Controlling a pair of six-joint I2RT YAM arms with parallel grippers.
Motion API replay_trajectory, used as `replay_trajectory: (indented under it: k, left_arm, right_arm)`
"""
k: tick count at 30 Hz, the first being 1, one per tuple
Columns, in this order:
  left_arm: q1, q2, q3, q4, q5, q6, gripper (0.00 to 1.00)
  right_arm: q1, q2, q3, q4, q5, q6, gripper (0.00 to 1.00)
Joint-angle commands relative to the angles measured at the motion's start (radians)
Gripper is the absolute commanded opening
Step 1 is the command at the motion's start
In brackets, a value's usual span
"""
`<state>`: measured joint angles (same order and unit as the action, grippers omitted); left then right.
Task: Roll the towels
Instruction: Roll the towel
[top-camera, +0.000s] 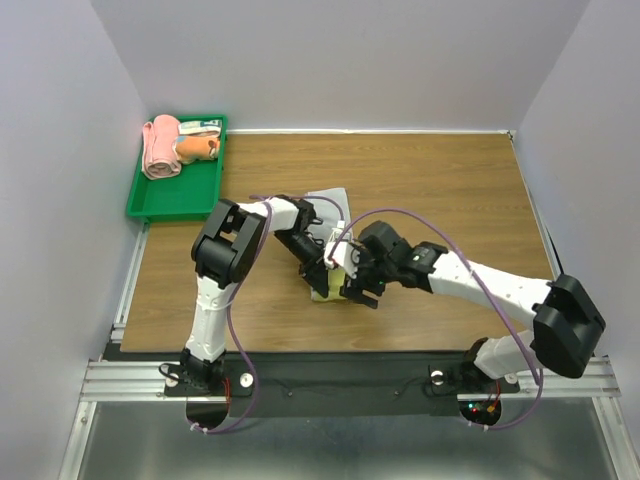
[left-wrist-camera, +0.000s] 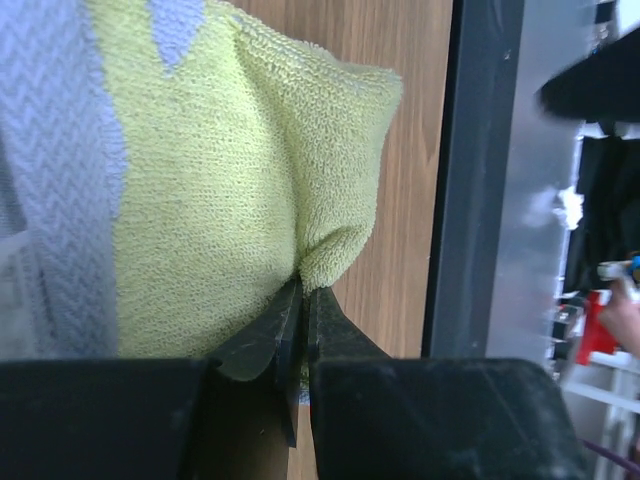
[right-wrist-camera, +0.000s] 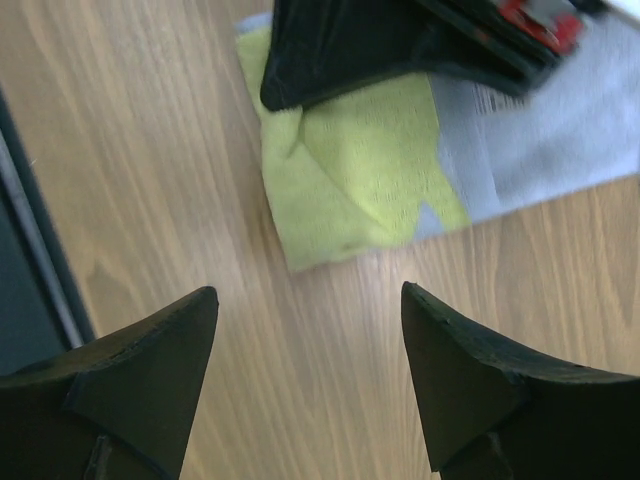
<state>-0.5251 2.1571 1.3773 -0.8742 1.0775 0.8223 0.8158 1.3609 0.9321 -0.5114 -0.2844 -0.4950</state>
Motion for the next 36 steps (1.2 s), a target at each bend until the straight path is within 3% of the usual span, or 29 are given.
replay_trajectory:
  k: [1,7,11,14,17,18,19,22,28,36]
  left_arm:
    - [0.019,0.053,0.055,-0.031,-0.065,0.021,0.01]
    - [0.022,0.086,0.066,-0.037,-0.062,0.017,0.02]
    - [0.030,0.084,0.062,-0.036,-0.062,0.020,0.04]
    - [0.037,0.069,0.055,-0.045,-0.060,0.043,0.07]
    - [0.040,0.020,0.031,-0.025,-0.068,0.070,0.15]
    - [0.040,0.003,0.022,-0.019,-0.073,0.072,0.18]
    - [0.042,-0.032,0.002,-0.014,-0.071,0.077,0.23]
    - [0.045,-0.088,-0.033,-0.005,-0.065,0.087,0.30]
    - [0.086,-0.287,-0.122,-0.016,-0.083,0.117,0.55]
    - [0.279,-0.589,-0.259,0.211,-0.180,-0.005,0.57]
  right_arm:
    - [0.097,0.033,-0.027,0.227,0.191,0.026,0.79]
    - [0.186,0.141,-0.058,0.339,0.280,0.013,0.79]
    - [0.191,0.211,-0.064,0.370,0.314,-0.002,0.64]
    - [0.191,0.245,-0.081,0.379,0.314,-0.001,0.42]
    - [0.187,0.259,-0.102,0.376,0.300,0.009,0.29]
    - [0.184,0.257,-0.107,0.376,0.289,0.013,0.12]
    - [0.184,0.251,-0.111,0.373,0.250,0.016,0.03]
    - [0.174,0.201,-0.115,0.335,0.160,0.026,0.01]
    - [0.114,0.188,-0.053,0.186,-0.103,0.059,0.01]
    - [-0.029,0.257,0.017,0.108,-0.387,0.142,0.01]
